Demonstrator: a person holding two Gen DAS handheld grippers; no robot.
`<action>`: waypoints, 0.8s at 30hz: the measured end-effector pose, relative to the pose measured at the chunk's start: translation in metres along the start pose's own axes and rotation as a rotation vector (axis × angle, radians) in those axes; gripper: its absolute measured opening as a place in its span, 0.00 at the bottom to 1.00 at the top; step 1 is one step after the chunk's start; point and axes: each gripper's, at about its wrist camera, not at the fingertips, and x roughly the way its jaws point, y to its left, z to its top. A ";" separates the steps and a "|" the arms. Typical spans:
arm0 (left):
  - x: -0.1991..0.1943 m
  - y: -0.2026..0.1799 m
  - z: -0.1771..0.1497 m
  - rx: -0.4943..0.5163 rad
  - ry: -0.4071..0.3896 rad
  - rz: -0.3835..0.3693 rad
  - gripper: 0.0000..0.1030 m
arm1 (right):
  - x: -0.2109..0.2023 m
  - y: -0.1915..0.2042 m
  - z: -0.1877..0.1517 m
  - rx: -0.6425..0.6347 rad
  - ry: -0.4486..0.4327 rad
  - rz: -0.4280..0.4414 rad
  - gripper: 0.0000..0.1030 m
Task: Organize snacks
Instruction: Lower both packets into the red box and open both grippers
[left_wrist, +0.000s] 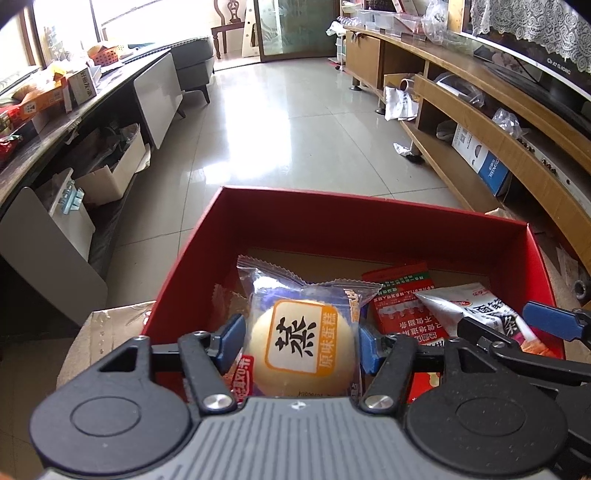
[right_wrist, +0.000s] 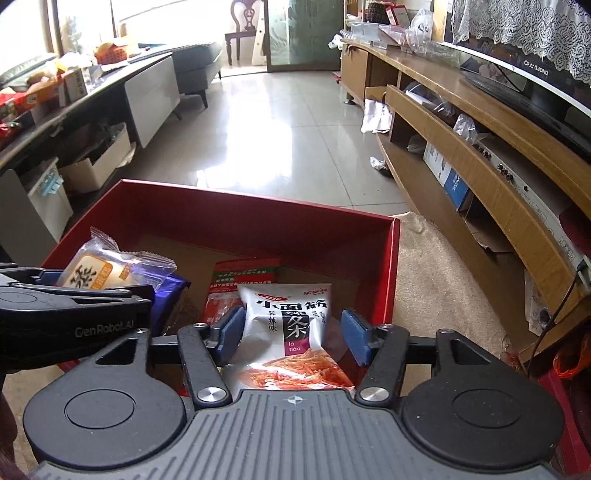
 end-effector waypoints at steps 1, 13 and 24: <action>-0.002 0.001 0.001 -0.002 -0.004 0.002 0.59 | -0.001 0.000 0.000 0.000 -0.003 0.000 0.67; -0.025 0.009 0.005 -0.030 -0.029 -0.013 0.69 | -0.014 -0.003 0.004 0.001 -0.016 0.003 0.73; -0.051 0.013 0.001 -0.022 -0.034 -0.025 0.72 | -0.032 0.004 0.004 -0.030 -0.018 0.005 0.75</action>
